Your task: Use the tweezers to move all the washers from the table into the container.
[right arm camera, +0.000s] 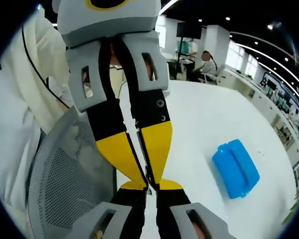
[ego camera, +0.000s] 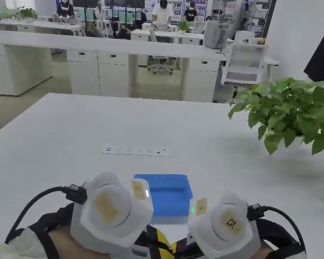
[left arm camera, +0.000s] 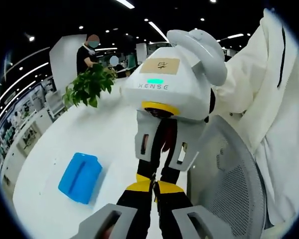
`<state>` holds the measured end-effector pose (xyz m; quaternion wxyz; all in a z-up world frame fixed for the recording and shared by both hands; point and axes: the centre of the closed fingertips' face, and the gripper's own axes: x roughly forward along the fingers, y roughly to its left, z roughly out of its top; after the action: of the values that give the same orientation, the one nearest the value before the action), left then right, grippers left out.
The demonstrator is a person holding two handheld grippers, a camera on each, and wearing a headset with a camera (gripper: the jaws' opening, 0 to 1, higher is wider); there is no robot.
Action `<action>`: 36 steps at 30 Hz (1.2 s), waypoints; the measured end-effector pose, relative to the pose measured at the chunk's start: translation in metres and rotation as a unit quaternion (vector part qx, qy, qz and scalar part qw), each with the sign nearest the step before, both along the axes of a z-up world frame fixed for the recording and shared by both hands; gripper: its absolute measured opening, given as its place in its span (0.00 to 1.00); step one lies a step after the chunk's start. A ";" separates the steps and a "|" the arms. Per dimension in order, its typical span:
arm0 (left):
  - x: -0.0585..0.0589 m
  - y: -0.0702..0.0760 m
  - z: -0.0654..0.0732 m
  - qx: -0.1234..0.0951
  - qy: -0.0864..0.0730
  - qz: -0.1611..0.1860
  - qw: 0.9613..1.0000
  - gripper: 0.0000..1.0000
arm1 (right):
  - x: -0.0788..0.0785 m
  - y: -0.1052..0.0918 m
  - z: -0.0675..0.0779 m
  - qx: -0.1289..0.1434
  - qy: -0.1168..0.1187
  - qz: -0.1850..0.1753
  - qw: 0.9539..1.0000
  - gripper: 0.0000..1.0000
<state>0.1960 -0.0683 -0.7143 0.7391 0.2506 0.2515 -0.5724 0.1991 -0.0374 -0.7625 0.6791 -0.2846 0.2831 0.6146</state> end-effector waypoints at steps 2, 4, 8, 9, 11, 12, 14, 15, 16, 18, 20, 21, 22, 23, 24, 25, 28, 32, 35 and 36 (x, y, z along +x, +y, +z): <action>0.006 0.003 -0.006 0.019 -0.032 -0.008 0.999 0.00 | 0.008 -0.003 -0.006 -0.016 -0.008 -0.002 1.000 0.04; 0.013 0.007 -0.014 0.042 -0.051 -0.013 0.998 0.00 | 0.018 -0.007 -0.012 -0.033 -0.012 -0.013 0.999 0.05; 0.028 0.010 -0.030 0.034 -0.041 0.003 0.999 0.00 | 0.032 -0.009 -0.026 -0.058 -0.029 -0.013 0.998 0.05; 0.031 0.010 -0.034 0.033 -0.037 0.008 0.999 0.00 | 0.034 -0.009 -0.030 -0.063 -0.032 -0.011 0.997 0.05; 0.036 0.011 -0.045 0.035 -0.032 0.013 0.999 0.00 | 0.041 -0.010 -0.040 -0.075 -0.036 -0.009 0.996 0.05; 0.039 0.012 -0.050 0.038 -0.030 0.015 0.999 0.00 | 0.043 -0.011 -0.045 -0.080 -0.034 -0.010 0.996 0.05; 0.046 0.013 -0.067 0.047 -0.029 0.014 0.998 0.00 | 0.050 -0.014 -0.059 -0.100 -0.024 -0.022 0.994 0.05; 0.049 0.015 -0.075 0.057 -0.024 0.015 0.998 0.00 | 0.053 -0.015 -0.064 -0.107 -0.020 -0.024 0.994 0.05; 0.053 0.017 -0.084 0.069 -0.016 0.019 0.997 0.00 | 0.058 -0.014 -0.071 -0.111 -0.021 -0.024 0.993 0.05; 0.059 0.017 -0.090 0.066 -0.009 0.029 0.997 0.00 | 0.063 -0.014 -0.078 -0.120 -0.025 -0.023 0.992 0.05; 0.065 0.018 -0.097 0.069 -0.003 0.040 0.997 0.00 | 0.071 -0.013 -0.087 -0.131 -0.032 -0.017 0.991 0.05; 0.069 0.019 -0.102 0.073 -0.003 0.043 0.996 0.00 | 0.073 -0.013 -0.089 -0.134 -0.032 -0.018 0.990 0.05; 0.071 0.020 -0.105 0.078 -0.004 0.046 0.996 0.00 | 0.076 -0.013 -0.091 -0.136 -0.034 -0.017 0.990 0.05; 0.075 0.022 -0.110 0.088 -0.008 0.046 0.995 0.00 | 0.080 -0.013 -0.094 -0.138 -0.035 -0.017 0.990 0.04; 0.077 0.027 -0.114 0.101 -0.008 0.052 0.994 0.00 | 0.082 -0.013 -0.096 -0.141 -0.036 -0.013 0.989 0.03; 0.078 0.028 -0.119 0.104 -0.005 0.048 0.993 0.00 | 0.087 -0.014 -0.099 -0.141 -0.037 -0.017 0.989 0.03; 0.079 0.031 -0.124 0.101 0.007 0.055 0.993 0.00 | 0.096 -0.012 -0.100 -0.121 -0.021 -0.057 0.991 0.00; 0.083 0.031 -0.126 0.091 0.015 0.065 0.994 0.00 | 0.096 -0.013 -0.108 -0.130 -0.029 -0.036 0.990 0.00; 0.083 0.032 -0.127 0.091 0.015 0.065 0.994 0.00 | 0.092 -0.016 -0.114 -0.151 -0.039 -0.010 0.988 0.00; 0.083 0.032 -0.126 0.091 0.015 0.065 0.994 0.00 | 0.090 -0.016 -0.115 -0.154 -0.045 -0.002 0.987 0.00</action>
<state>0.2786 -0.0360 -0.8407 0.7450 0.2912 0.3293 -0.5017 0.2893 -0.0530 -0.8779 0.6405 -0.4122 0.3445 0.5488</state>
